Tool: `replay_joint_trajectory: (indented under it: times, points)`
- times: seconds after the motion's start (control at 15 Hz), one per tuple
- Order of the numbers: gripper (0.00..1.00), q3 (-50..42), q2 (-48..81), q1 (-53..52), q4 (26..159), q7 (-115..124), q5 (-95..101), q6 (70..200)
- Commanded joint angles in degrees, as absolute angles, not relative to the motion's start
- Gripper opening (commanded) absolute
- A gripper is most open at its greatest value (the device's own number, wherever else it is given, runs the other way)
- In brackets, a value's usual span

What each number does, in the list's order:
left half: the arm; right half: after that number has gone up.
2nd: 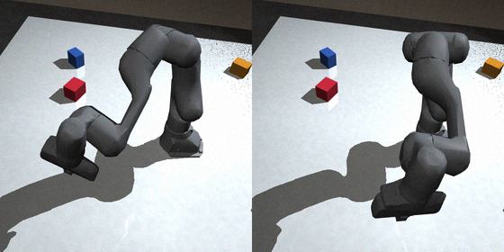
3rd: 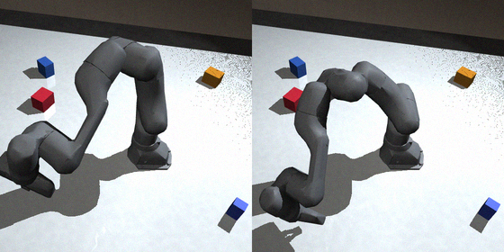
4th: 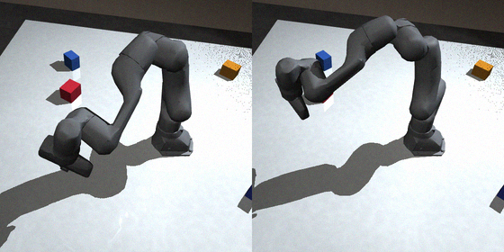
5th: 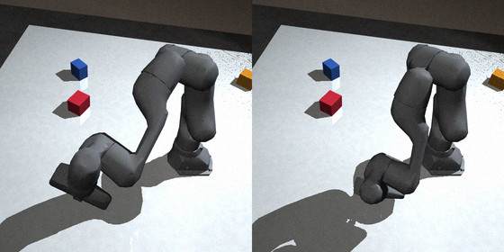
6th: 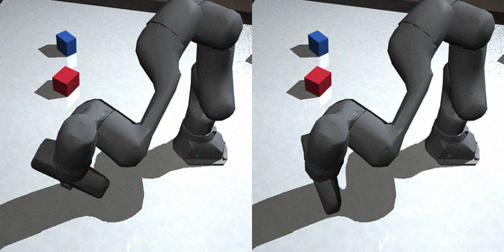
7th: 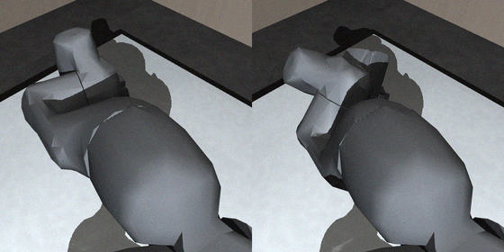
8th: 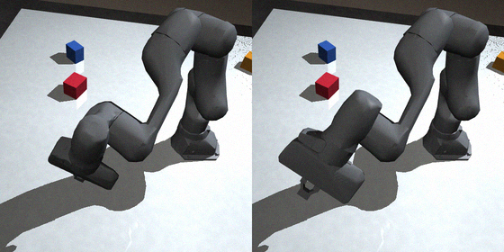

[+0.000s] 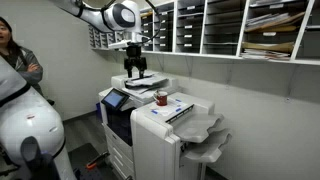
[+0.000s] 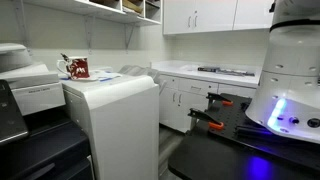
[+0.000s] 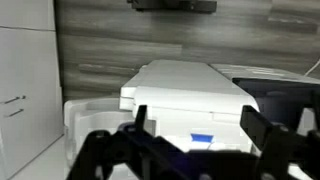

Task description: Take the pen out of the mug

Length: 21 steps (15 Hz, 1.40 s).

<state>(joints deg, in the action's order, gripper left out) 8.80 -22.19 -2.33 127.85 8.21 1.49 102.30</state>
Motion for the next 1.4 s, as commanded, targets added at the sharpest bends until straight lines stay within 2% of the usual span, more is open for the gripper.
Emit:
replay_joint_trajectory:
  times: [0.0,0.33,0.53,0.8,1.33]
  points:
    - [1.00,8.1,-22.1,-3.1,127.7,8.5,1.7,102.2]
    - [1.00,8.1,-22.1,-3.1,127.7,8.5,1.7,102.2]
    - [1.00,9.2,-18.5,-1.7,125.8,19.7,0.0,105.9]
    - [1.00,8.5,-8.5,-1.0,118.3,30.1,-1.3,111.2]
    - [1.00,5.0,16.3,-4.5,93.7,52.3,-3.1,113.6]
